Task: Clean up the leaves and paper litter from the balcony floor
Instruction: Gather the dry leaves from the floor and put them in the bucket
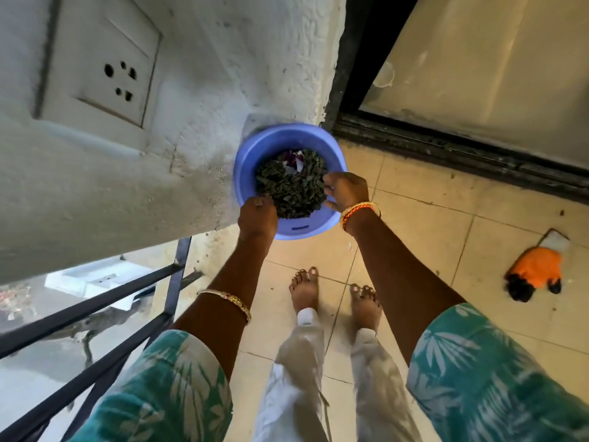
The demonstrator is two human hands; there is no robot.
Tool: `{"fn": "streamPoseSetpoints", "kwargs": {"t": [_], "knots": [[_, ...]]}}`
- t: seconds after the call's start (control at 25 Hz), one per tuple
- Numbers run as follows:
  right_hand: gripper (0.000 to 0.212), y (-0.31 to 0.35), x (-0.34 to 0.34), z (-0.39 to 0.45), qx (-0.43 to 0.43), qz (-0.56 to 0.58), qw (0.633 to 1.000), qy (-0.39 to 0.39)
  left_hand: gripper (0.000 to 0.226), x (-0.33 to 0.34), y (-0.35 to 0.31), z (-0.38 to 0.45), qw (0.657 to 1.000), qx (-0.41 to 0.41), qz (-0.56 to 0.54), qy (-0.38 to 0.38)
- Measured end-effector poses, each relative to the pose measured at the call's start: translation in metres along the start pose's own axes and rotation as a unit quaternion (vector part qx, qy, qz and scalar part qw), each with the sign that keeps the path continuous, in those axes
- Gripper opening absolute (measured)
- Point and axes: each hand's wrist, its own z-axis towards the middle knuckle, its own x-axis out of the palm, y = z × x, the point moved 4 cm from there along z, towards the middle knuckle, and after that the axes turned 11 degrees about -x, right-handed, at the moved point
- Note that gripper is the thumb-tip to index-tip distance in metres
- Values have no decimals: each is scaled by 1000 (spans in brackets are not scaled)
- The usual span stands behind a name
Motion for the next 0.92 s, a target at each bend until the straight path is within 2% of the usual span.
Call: {"fn": "streamPoseSetpoints", "kwargs": {"t": [0.04, 0.08, 0.16, 0.24, 0.32, 0.4, 0.48, 0.6, 0.72, 0.92], "knots": [[22, 5, -8, -10, -61, -51, 995, -55, 31, -2, -3, -12, 994, 58, 87, -27], [35, 10, -18, -26, -117, -105, 982, -105, 33, -6, -7, -31, 979, 124, 155, -48], [44, 22, -36, -68, -198, -178, 950, -163, 39, -16, -13, -71, 954, 239, 171, -62], [29, 30, -54, -107, -256, -196, 929, -185, 38, -22, -16, -116, 922, 344, 170, -48], [5, 22, -80, -144, -284, -220, 906, -225, 44, -19, -10, -165, 854, 449, 261, -26], [27, 7, -104, -180, -266, -250, 898, -245, 53, -16, -4, -202, 783, 513, 351, -38], [45, -13, -133, -225, -211, -301, 888, -277, 62, -8, 7, -244, 716, 535, 448, -34], [53, -44, -182, -298, -106, -338, 880, -317, 68, 10, 39, -305, 610, 546, 574, -11], [58, -73, -235, -377, -49, -314, 872, -371, 69, 32, 83, -384, 505, 622, 599, 13], [63, -127, -303, -503, -23, -291, 854, -431, 70, 63, 180, -504, 390, 696, 600, 54]]}}
